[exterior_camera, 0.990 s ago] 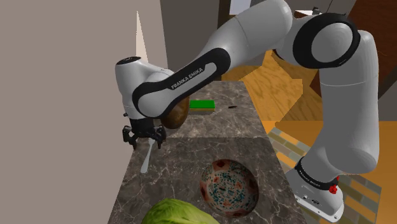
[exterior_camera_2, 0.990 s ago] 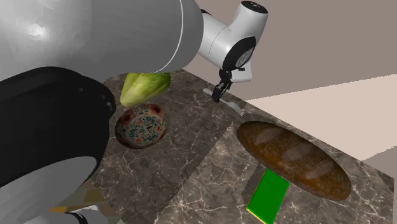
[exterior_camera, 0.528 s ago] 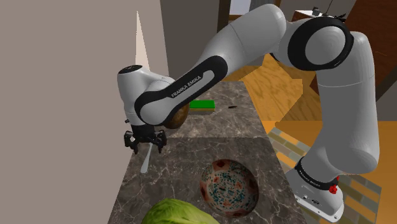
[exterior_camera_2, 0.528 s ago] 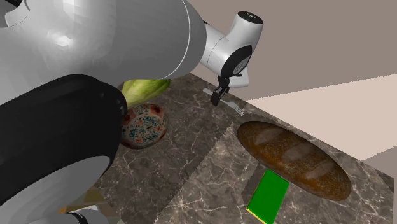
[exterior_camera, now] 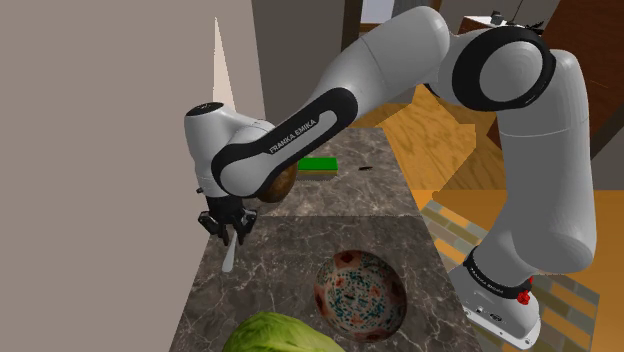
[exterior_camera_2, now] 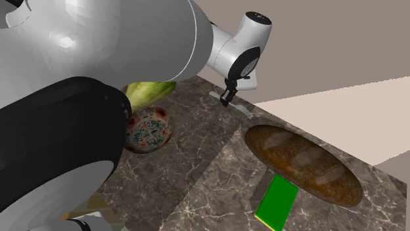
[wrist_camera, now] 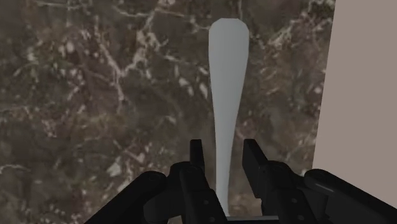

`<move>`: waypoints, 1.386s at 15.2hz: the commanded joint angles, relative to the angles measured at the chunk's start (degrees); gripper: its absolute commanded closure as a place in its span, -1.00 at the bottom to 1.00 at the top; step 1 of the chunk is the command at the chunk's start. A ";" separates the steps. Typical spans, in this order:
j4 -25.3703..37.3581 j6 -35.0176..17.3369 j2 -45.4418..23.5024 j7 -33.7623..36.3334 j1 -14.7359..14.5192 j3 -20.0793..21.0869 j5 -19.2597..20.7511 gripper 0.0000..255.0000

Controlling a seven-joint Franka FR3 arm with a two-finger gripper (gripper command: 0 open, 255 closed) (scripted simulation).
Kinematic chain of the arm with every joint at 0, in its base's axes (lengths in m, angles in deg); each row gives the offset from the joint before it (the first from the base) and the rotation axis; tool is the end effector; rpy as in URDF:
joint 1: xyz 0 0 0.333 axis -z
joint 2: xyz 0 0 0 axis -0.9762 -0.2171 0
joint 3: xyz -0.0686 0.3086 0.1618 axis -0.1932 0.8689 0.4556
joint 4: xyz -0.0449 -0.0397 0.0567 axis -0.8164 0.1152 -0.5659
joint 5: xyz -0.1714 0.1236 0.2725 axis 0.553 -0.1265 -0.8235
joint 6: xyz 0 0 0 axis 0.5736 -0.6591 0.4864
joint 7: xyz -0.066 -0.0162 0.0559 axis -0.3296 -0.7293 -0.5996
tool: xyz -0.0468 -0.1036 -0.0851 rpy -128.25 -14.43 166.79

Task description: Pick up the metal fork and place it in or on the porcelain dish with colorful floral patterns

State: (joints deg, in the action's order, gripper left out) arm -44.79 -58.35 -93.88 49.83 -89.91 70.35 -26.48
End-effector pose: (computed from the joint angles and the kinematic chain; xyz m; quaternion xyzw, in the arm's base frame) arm 0.5013 0.4002 0.3360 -0.9382 0.3383 0.0666 0.0300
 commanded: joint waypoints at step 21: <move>4.61 9.22 5.13 -0.67 1.07 1.77 -2.68 1.00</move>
State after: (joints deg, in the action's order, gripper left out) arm -40.49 -49.92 -89.27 49.18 -88.92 71.95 -28.91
